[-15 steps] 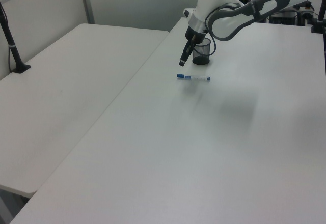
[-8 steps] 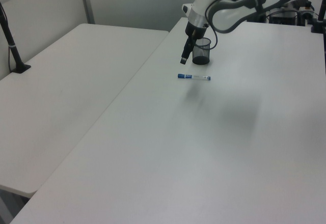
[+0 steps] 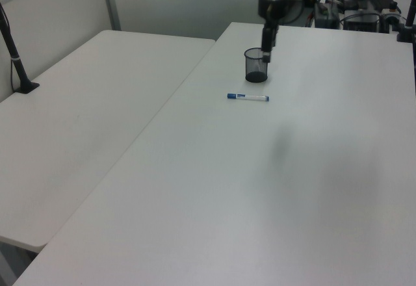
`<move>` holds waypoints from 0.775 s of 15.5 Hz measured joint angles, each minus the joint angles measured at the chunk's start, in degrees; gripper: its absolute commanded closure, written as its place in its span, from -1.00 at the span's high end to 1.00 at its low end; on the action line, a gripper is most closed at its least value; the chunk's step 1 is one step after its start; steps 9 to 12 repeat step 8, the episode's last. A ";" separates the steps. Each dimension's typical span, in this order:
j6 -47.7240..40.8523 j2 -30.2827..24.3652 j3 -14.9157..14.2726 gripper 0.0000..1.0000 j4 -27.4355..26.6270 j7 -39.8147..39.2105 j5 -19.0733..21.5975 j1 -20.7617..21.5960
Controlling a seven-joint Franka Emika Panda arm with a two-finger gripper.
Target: Remove the marker
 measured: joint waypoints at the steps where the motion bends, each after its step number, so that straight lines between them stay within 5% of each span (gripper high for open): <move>1: -3.19 -1.61 -0.36 1.00 -0.04 0.24 0.00 0.70; 6: -9.75 -8.52 -4.09 1.00 -2.45 4.46 0.12 3.72; 12: -9.78 -10.03 -4.57 1.00 -3.60 6.18 0.13 3.75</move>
